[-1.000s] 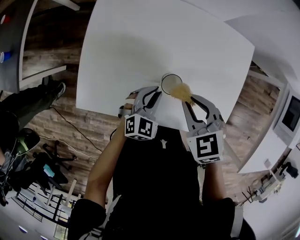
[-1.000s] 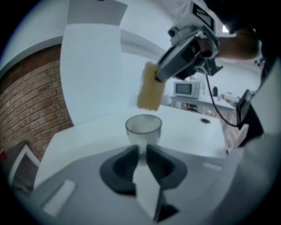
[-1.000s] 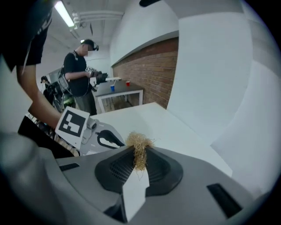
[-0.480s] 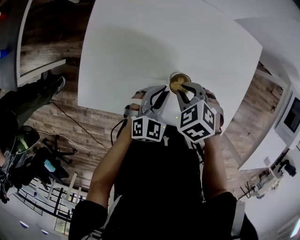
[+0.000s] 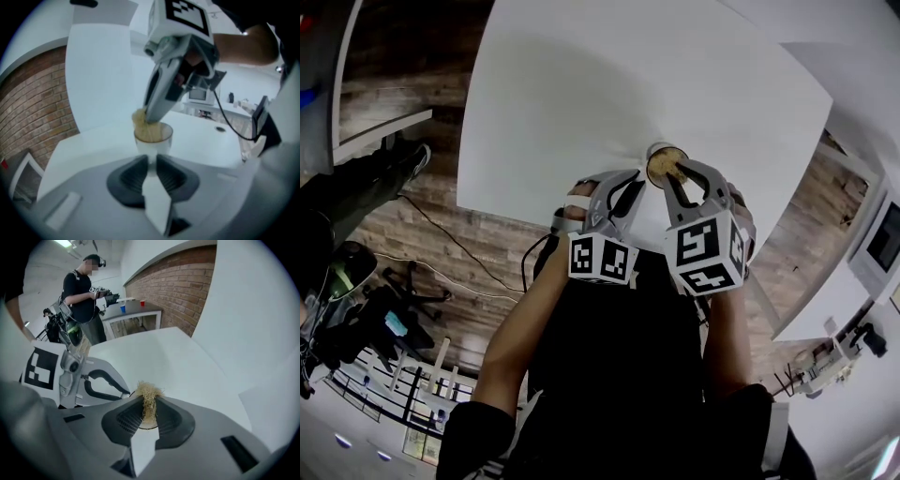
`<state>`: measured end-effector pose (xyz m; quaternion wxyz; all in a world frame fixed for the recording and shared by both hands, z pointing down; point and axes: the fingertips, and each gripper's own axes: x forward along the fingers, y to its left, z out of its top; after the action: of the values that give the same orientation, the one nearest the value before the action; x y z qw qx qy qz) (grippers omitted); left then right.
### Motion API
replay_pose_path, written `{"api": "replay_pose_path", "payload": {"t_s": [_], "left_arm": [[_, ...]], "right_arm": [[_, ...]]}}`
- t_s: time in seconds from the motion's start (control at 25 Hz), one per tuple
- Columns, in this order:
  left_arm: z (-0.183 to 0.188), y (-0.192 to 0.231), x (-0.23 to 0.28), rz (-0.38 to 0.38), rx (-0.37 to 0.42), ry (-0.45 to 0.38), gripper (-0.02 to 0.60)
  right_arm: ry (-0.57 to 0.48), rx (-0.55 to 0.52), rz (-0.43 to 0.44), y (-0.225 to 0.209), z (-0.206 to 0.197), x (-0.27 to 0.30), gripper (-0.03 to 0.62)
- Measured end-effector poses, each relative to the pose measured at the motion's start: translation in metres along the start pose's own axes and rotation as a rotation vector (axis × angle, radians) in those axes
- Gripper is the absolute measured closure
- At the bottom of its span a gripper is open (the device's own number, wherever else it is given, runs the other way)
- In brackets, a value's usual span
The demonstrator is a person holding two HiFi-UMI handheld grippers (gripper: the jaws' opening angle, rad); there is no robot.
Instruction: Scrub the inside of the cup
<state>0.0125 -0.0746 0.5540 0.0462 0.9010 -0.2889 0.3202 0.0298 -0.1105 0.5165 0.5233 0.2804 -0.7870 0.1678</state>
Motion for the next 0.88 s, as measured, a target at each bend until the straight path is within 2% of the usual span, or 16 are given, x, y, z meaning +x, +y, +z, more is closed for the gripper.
{"api": "replay_pose_path", "payload": {"t_s": [0.12, 0.4, 0.68, 0.76, 0.88], "left_arm": [[0.0, 0.001, 0.001, 0.002, -0.004, -0.008, 0.52], [0.002, 0.003, 0.003, 0.008, 0.009, -0.002, 0.52], [0.002, 0.006, 0.003, 0.017, -0.031, 0.014, 0.52], [0.001, 0.005, 0.002, 0.018, -0.038, 0.009, 0.52], [0.001, 0.005, 0.001, 0.019, -0.039, 0.004, 0.52]], "right_arm": [[-0.073, 0.042, -0.053, -0.006, 0.007, -0.011, 0.542], [0.081, -0.018, -0.051, -0.002, -0.014, 0.044, 0.542], [0.088, -0.138, -0.23, -0.014, -0.002, 0.0, 0.542], [0.096, -0.152, -0.244, -0.015, -0.002, -0.001, 0.542], [0.125, -0.153, -0.216, -0.013, -0.006, 0.016, 0.542]]}}
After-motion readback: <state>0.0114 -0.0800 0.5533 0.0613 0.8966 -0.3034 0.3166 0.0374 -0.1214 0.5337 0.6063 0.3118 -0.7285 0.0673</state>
